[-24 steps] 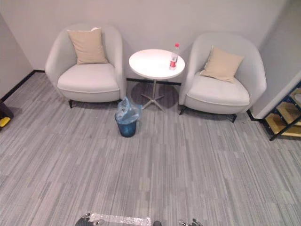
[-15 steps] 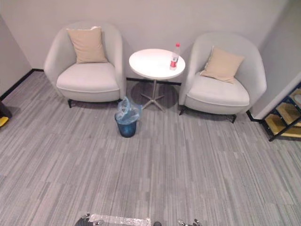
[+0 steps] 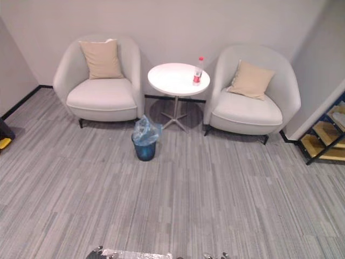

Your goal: Gather rubbish on tea table into small bin, then transfer packed bag to large trash can.

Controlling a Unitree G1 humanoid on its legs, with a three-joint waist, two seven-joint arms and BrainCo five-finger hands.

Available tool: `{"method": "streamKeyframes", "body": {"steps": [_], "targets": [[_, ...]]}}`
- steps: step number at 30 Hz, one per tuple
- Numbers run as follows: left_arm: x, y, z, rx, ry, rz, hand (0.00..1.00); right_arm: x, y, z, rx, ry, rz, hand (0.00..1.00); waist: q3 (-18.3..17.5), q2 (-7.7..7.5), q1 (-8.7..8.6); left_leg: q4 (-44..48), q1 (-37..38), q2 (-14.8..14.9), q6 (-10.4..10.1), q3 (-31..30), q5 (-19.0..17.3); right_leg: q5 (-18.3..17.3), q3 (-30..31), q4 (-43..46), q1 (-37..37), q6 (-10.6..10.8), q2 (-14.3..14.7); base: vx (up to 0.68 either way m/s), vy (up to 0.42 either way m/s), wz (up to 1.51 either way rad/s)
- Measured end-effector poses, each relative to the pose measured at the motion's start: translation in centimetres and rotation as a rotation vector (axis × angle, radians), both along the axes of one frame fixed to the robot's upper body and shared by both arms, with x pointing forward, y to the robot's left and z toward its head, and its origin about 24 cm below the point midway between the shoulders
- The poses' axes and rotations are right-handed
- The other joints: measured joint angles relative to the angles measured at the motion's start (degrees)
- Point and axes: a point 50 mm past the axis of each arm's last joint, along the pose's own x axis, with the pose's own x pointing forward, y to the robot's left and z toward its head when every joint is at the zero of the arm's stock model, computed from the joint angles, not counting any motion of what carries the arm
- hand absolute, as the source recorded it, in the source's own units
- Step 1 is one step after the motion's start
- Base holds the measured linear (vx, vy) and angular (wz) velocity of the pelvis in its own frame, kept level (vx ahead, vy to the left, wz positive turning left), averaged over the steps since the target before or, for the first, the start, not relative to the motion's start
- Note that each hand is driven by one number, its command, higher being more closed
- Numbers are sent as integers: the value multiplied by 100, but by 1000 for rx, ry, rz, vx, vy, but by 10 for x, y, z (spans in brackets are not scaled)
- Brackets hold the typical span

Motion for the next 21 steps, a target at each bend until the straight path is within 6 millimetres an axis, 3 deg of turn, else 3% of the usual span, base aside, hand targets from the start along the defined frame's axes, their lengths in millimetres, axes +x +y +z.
{"method": "streamKeyframes", "body": {"steps": [8, 15, 21], "targets": [[0, 0, 0, -1, 3, -4, 0, 1, 0, 0, 5, -3, 3, 0, -4, 8, 1, 3, -8, 8, -27, 146, -38, 9, 154, -1, -80, 1, 21, -3, -10, -10], [3, 1, 0, 3, -1, -19, 0, 3, 0, 0, 7, -6, 6, 0, -3, 40, 4, 357, -267, 97, -17, 611, -330, 38, 531, 105, -396, -12, 110, -16, -14, -32], [8, 0, 1, 4, -11, -24, 0, 8, 0, 1, 5, -20, 11, 0, 81, 85, -77, 679, -318, 271, -182, 674, -566, -289, 329, 509, -523, -106, 201, 54, -53, -6]]}}
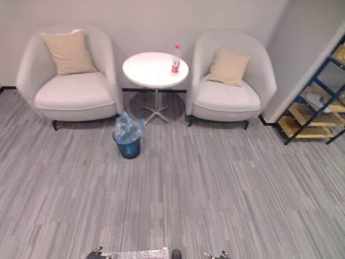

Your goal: Gather rubbish on tea table into small bin, then transfer packed bag to large trash can.

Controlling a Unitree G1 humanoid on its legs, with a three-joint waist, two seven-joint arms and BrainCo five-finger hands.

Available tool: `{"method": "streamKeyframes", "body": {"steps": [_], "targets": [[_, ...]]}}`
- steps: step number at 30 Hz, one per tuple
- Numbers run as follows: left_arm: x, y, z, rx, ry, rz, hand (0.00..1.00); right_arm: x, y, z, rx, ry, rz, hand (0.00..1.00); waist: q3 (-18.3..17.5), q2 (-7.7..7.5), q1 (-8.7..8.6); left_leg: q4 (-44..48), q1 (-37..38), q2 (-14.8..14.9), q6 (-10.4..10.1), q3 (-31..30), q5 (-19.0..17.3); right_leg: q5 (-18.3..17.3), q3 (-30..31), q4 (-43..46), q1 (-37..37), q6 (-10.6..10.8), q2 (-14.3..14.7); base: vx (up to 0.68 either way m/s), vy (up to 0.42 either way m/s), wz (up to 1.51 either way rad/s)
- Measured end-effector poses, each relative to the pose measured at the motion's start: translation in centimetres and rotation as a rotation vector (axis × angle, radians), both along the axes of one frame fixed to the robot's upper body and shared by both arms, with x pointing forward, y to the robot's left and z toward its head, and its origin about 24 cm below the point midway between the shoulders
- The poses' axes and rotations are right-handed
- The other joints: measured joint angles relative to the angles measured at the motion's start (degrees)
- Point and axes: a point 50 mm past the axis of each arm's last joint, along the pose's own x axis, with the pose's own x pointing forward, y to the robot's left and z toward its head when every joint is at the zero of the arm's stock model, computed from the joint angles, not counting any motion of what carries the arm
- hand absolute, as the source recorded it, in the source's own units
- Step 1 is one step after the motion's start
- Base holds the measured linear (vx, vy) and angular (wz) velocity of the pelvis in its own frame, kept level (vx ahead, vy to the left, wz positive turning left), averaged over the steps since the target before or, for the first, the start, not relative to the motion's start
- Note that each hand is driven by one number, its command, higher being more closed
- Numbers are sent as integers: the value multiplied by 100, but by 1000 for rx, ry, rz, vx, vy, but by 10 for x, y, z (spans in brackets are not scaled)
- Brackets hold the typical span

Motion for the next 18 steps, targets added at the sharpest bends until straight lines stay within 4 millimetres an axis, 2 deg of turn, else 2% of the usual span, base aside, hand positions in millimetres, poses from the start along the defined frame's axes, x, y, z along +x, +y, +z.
{"method": "streamKeyframes", "body": {"steps": [3, 4, 5, 6, 7, 8, 9, 11, 13, 14, 16, 17, 18], "targets": [[5, 0, 1, -6, -17, 16, 0, 1, -1, 1, -7, -7, 8, 0, 113, 27, -1, 592, -91, 226, -177, 16, -388, -278, -300, 234, 69, -80, 79, 79, -101, 8], [7, 1, 2, -3, -24, 17, 0, 2, -2, 2, -14, -15, 12, 0, 145, 33, -2, 1242, -350, 405, -398, 97, -622, -410, -343, 303, 77, -154, 141, 92, -115, 2], [8, 1, 2, 0, -27, 17, 0, 2, -1, 2, -15, -16, 13, 0, 148, 28, -2, 1560, -480, 460, -470, 125, -665, -445, -339, 302, 78, -206, 158, 84, -105, -3], [11, 2, 3, 2, -37, 18, 0, 3, -1, 2, -17, -17, 13, 0, 181, 28, -9, 2317, -823, 588, -521, 166, -695, -468, -315, 312, 100, -247, 191, 115, -145, -29], [20, -2, 5, -20, -79, 55, 0, 7, -9, 4, -43, -35, 17, 0, 426, 156, 24, 3925, -1331, 958, -637, 168, -587, -557, -150, 511, 271, -390, 333, 119, -130, -39], [21, -3, 5, -25, -86, 69, 0, 8, -11, 5, -49, -41, 16, 0, 481, 200, 39, 4244, -1456, 1035, -646, 164, -529, -614, -83, 577, 299, -459, 356, 207, -94, -65], [20, -5, 5, -38, -92, 114, 0, 14, -14, 8, -66, -59, 14, 0, 576, 256, 54, 4868, -1759, 1088, -460, 84, -544, -844, 112, 805, 381, -553, 338, 227, -14, -59], [20, -4, 5, -39, -100, 139, 0, 15, -14, 8, -72, -64, 10, 0, 603, 227, 32, 4804, -1993, 991, -403, 10, -748, -973, 309, 892, 448, -577, 198, 224, 4, -55], [21, -3, 6, -36, -110, 152, 0, 14, -13, 8, -74, -59, 6, 0, 615, 196, 52, 4255, -2203, 831, -423, -87, -792, -1066, 462, 870, 542, -532, 8, 267, 61, -40], [20, -3, 6, -36, -111, 164, 0, 14, -13, 8, -75, -57, 5, 0, 620, 189, 55, 3648, -2281, 695, -437, -103, -761, -1121, 570, 819, 628, -454, -121, 320, 121, -35], [21, -3, 6, -36, -112, 170, 0, 13, -13, 7, -80, -55, 3, 0, 621, 188, 61, 2489, -2400, 364, -399, -198, -378, -1286, 737, 679, 836, -360, -323, 406, 183, -34], [20, -4, 6, -38, -111, 168, 0, 14, -14, 7, -81, -53, 4, 0, 621, 189, 86, 1936, -2382, 217, -460, -396, -103, -1341, 770, 620, 873, -296, -399, 400, 228, -56], [15, -7, 4, -45, -99, 172, 0, 13, -17, 7, -90, -45, 7, 0, 593, 250, 135, 1416, -2351, 127, -438, -655, 390, -1515, 967, 586, 896, -202, -391, 420, 279, -74]]}}
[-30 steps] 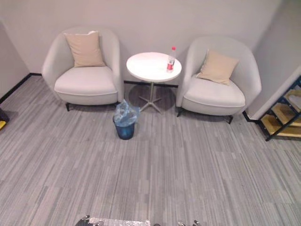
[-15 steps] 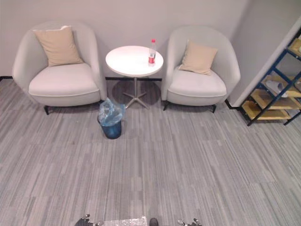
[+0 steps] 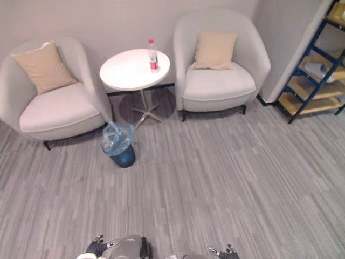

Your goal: Gather rubbish on tea table into small bin, then transfer packed bag to large trash can.

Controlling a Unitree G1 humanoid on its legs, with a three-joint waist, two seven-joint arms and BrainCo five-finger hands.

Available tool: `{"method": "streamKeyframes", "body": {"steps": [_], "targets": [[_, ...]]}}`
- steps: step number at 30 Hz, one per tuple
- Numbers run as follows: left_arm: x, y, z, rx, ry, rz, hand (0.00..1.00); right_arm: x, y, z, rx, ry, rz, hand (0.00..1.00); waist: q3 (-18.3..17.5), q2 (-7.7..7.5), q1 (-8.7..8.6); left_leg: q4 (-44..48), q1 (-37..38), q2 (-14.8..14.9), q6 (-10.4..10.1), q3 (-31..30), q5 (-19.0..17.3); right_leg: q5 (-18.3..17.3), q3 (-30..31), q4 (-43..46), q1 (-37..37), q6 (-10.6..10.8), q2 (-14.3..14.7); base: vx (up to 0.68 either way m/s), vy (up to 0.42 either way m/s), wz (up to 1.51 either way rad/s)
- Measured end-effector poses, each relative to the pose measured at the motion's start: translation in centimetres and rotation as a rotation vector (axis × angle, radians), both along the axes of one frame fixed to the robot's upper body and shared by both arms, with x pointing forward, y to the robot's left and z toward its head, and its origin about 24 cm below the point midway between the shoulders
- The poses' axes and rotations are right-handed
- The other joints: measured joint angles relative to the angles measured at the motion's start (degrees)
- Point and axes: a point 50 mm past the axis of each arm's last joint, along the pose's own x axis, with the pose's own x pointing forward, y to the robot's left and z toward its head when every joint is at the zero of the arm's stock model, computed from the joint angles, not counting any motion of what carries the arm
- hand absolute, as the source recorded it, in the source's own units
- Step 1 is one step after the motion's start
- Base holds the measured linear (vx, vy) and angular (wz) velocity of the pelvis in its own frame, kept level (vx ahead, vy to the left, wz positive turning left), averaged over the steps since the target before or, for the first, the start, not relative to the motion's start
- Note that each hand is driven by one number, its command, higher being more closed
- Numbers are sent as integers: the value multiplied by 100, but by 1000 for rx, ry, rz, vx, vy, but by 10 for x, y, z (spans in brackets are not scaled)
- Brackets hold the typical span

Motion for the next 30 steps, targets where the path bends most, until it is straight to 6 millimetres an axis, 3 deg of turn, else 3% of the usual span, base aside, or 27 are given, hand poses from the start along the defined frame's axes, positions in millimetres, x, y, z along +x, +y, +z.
{"method": "streamKeyframes", "body": {"steps": [1, 4, 5, 6, 8, 9, 10, 12, 15, 17, 18, 19, 21, 22, 23, 25, 28, 30], "targets": [[-6, 2, -1, 1, 18, 10, 0, 1, 2, -1, 2, 10, 10, 0, -11, -30, 16, 160, -38, -46, 259, -12, 189, -87, 100, 66, 8, 48, -22, 439, 283, -80], [-8, 14, 1, 28, 23, 15, 0, 5, 15, -3, 19, 6, 36, 0, -81, -324, 32, 304, 92, -208, 471, 366, -231, -101, 58, 917, -295, 214, -267, 464, 208, -47], [-8, 14, 1, 28, 24, 16, 0, 5, 15, -3, 19, 6, 37, 0, -74, -339, 39, 282, 234, -219, 538, 485, -300, -64, 69, 1374, -459, 317, -292, 658, 264, -62], [-8, 13, 0, 27, 27, 15, 0, 6, 14, -2, 14, 3, 42, 0, -69, -342, 118, 108, 616, -248, 611, 633, -397, 91, 93, 2594, -886, 717, -310, 443, 176, -49], [-7, 13, 1, 28, 23, 11, 0, 7, 14, -1, 9, -4, 53, 0, -60, -333, 69, -118, 1027, -320, 631, 640, -436, 182, -42, 3805, -1349, 1067, -353, 376, 125, -28], [-3, 12, 1, 27, 16, 0, 0, 10, 13, 1, 6, -23, 60, 0, -44, -319, 39, -329, 1392, -370, 638, 580, -455, 83, -404, 4543, -1654, 933, -441, 393, 82, 0], [0, 10, 2, 24, 8, -5, 0, 13, 11, 2, 1, -34, 66, 0, -3, -247, -25, -559, 1786, -376, 639, 564, -455, -64, -919, 4870, -1881, 668, -577, 381, 62, 8], [5, 8, 2, 20, -3, -11, 0, 15, 9, 3, -9, -42, 82, 0, 20, -200, -49, -753, 2177, -293, 656, 539, -465, -278, -1413, 4645, -2100, 444, -637, 411, -23, 9], [11, 4, 3, 3, -21, -13, 0, 20, 7, 5, -21, -41, 111, 0, 17, -125, -97, -759, 2310, -68, 656, 397, -466, -326, -1770, 3547, -2475, 440, -540, 268, -95, 19], [14, -2, 3, -13, -29, -15, 0, 21, 5, 6, -27, -50, 113, 0, 40, -38, -162, -776, 2430, 144, 514, 234, -551, 66, -1585, 2482, -2679, 463, -348, 336, -236, 36], [14, -3, 3, -14, -30, -20, 0, 20, 5, 5, -26, -48, 115, 0, 23, -65, -169, -775, 2505, 176, 406, 193, -618, 475, -1391, 1912, -2650, 493, -280, 415, -341, 45], [15, -3, 3, -14, -26, -21, 0, 13, 8, 3, -17, -31, 115, 0, -70, -204, -186, -749, 2677, 115, 83, -61, -908, 1234, -1075, 1523, -2636, 309, -301, 358, -286, 33], [15, -21, -1, -61, -16, -27, 0, 15, -4, 5, -48, -26, 124, 0, -92, 166, -182, -653, 2719, 442, 5, -164, -986, 1144, -1326, 1770, -2613, 219, -137, 327, -268, 28], [16, -35, -2, -101, -20, -30, 0, 13, -7, 5, -55, -16, 123, 0, -133, 207, -228, -393, 2595, 509, -8, -268, -986, 917, -1388, 1675, -2520, 146, -93, 289, -269, 37], [18, -42, -2, -123, -23, -31, 0, 13, -10, 6, -60, -14, 122, 0, -125, 348, -229, 2, 2431, 585, -32, -369, -989, 860, -1491, 1624, -2405, 78, -27, 366, -390, 45], [22, -41, -1, -130, -41, -22, 0, 10, -9, 4, -54, 3, 118, 0, -74, 299, -222, 1555, 1823, 754, -396, -509, -777, 662, -1573, 1381, -1946, -23, 89, 199, -244, 30], [27, -39, 2, -132, -77, 12, 0, 7, -8, 3, -40, 5, 88, 0, -42, 262, -113, 2833, 1179, 1114, -308, 20, -842, 507, -1650, 991, -1308, -103, 248, 193, -199, 1], [30, -39, 4, -132, -95, 10, 0, 8, -7, 3, -35, 0, 80, 0, -24, 227, -97, 2656, 862, 1094, -211, 331, -895, 493, -1692, 766, -1099, -93, 242, 143, -92, 7]]}}
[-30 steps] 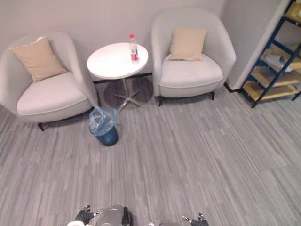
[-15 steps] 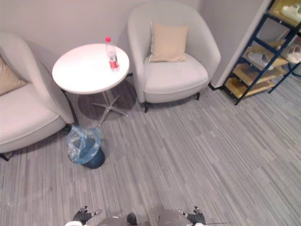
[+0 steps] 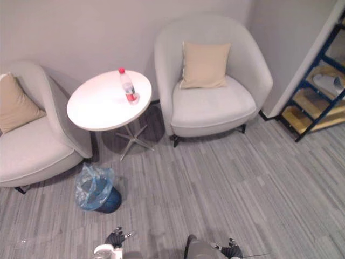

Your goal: Gather rubbish on tea table into small bin, then transfer packed bag to large trash can.

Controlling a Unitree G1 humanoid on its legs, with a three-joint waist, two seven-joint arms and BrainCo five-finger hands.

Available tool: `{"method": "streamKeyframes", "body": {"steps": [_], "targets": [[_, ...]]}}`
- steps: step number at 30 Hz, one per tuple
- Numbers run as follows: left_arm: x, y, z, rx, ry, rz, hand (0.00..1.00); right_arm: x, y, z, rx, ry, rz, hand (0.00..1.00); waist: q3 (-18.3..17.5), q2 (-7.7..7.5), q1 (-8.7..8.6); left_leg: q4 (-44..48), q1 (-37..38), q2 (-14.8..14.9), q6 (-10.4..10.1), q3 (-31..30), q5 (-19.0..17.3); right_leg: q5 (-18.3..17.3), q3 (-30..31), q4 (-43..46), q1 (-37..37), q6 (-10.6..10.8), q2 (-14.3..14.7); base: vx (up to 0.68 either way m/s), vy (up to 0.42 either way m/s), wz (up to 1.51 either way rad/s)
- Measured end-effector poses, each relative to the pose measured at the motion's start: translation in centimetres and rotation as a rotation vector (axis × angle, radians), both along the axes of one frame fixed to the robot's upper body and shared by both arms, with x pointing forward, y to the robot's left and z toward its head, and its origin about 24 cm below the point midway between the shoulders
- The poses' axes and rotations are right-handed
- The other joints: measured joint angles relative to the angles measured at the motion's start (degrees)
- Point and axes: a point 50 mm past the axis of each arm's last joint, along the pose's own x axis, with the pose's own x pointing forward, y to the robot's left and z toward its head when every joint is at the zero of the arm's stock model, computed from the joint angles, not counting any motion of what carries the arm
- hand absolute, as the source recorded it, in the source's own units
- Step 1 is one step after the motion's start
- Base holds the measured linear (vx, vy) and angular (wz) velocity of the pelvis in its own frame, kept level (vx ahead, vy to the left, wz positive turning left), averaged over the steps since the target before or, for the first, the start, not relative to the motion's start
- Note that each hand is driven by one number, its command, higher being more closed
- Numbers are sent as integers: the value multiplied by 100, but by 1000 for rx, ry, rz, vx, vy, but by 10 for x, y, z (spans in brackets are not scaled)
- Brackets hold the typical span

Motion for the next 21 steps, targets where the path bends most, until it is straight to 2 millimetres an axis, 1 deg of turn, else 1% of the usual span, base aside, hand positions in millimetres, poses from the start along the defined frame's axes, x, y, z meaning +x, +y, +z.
{"method": "streamKeyframes", "body": {"steps": [1, 2, 3, 4, 5, 6, 7, 8, 9, 10, 11, 12, 13, 14, 15, 16, 17, 18, 19, 20, 21], "targets": [[2, 1, 1, 2, -17, -1, 0, -1, 0, 0, 0, 1, -5, 0, 2, 0, 16, -435, -182, -108, 50, 124, -20, 7, -54, -159, 134, 13, -22, 123, -16, 9], [3, 1, 2, 2, -19, -3, 0, -1, 0, 0, 1, 1, -8, 0, 3, -2, 16, -648, -214, -162, 51, 135, -18, 5, -79, -211, 177, 26, -32, 195, 22, 19], [4, 1, 2, 2, -23, -6, 0, -2, 1, 0, 4, 1, -14, 0, 7, -12, 21, -1350, -276, -350, 137, 193, 56, 0, -143, -336, 319, 99, -86, 244, 66, 32], [6, 1, 3, 4, -28, -16, 0, -2, 1, -1, 6, 1, -15, 0, 38, -51, 26, -2188, -294, -622, 190, 253, 321, -43, -197, -433, 477, 203, -186, 264, 81, 33], [7, 1, 3, 5, -28, -17, 0, -2, 2, -1, 7, 1, -15, 0, 45, -63, 34, -2454, -294, -708, 198, 254, 442, -62, -214, -462, 519, 236, -215, 299, 112, 29], [7, 0, 3, 4, -29, -22, 0, -2, 1, -1, 6, 2, -15, 0, 49, -64, 62, -3108, -281, -872, 232, 250, 896, -109, -226, -556, 663, 319, -252, 364, 183, 4], [6, 0, 3, 5, -27, -27, 0, -3, 2, -1, 9, 7, -15, 0, 48, -93, 128, -3213, -239, -928, 533, 271, 1340, -211, -144, -566, 746, 434, -269, 305, 161, -3], [6, 3, 3, 11, -26, -27, 0, -1, 5, -2, 16, 5, -13, 0, 42, -145, 142, -3193, -225, -982, 617, 302, 1305, -242, -110, -570, 780, 462, -322, 461, 205, -16], [5, 10, 3, 29, -24, -28, 0, 5, 12, -2, 34, -10, -7, 0, 7, -266, 145, -3016, -225, -1107, 749, 372, 1087, -299, -59, -573, 841, 550, -460, 446, 158, -15], [5, 13, 3, 33, -20, -27, 0, 6, 15, -3, 44, -11, -2, 0, -17, -363, 140, -2759, -298, -1156, 811, 470, 761, -336, 96, -431, 814, 605, -557, 541, 201, -17], [5, 13, 3, 33, -20, -32, 0, 5, 15, -3, 48, -8, 2, 0, -29, -380, 159, -2725, -262, -1181, 813, 501, 660, -376, 201, -227, 755, 672, -589, 430, 186, -21], [2, 13, 2, 29, -8, -34, 0, 6, 15, -3, 54, -10, 8, 0, -63, -376, 193, -2778, -75, -1246, 856, 536, 502, -430, 399, 532, 491, 767, -677, 262, 124, -16], [1, 13, 1, 29, -3, -35, 0, 6, 15, -3, 54, -10, 9, 0, -68, -367, 192, -2799, -4, -1259, 872, 537, 462, -430, 453, 881, 374, 787, -698, 414, 202, -13], [0, 13, 1, 35, 8, -53, 0, 6, 15, -3, 57, -13, 10, 0, -67, -385, 189, -2907, 277, -1332, 918, 522, 374, -398, 566, 2018, -63, 990, -798, 439, 164, 20], [-1, 13, 0, 43, 22, -89, 0, 6, 15, -3, 63, -16, -2, 0, -80, -406, 103, -3033, 623, -1418, 960, 380, 295, -493, 590, 3100, -427, 1037, -845, 625, 178, 43], [-3, 13, -1, 45, 33, -106, 0, 5, 15, -3, 65, -16, -5, 0, -79, -386, 44, -3121, 800, -1439, 970, 279, 275, -585, 511, 3415, -542, 938, -856, 554, 57, 62], [-4, 12, -2, 43, 38, -114, 0, 6, 15, -3, 65, -17, -3, 0, -64, -348, 24, -3227, 977, -1444, 973, 182, 272, -683, 397, 3544, -656, 827, -850, 361, 14, 56], [-4, 11, -2, 42, 40, -114, 0, 6, 14, -3, 66, -18, 2, 0, -63, -347, 4, -3330, 1142, -1432, 973, 55, 273, -779, 247, 3518, -781, 697, -827, 340, -25, 57], [-4, 11, -2, 42, 41, -114, 0, 6, 14, -2, 67, -19, 3, 0, -62, -346, 3, -3402, 1303, -1393, 974, -75, 272, -883, 124, 3327, -940, 585, -768, 394, -98, 78], [-5, 9, -3, 34, 42, -111, 0, 9, 13, -1, 63, -31, 5, 0, -27, -282, -10, -3402, 1498, -1221, 974, -281, 272, -914, 202, 2671, -1192, 507, -491, 540, -163, 76], [-4, 7, -3, 30, 41, -109, 0, 9, 12, -1, 60, -34, 5, 0, -9, -246, -20, -3400, 1572, -1127, 967, -375, 268, -863, 325, 2340, -1309, 514, -348, 447, -179, 63]]}}
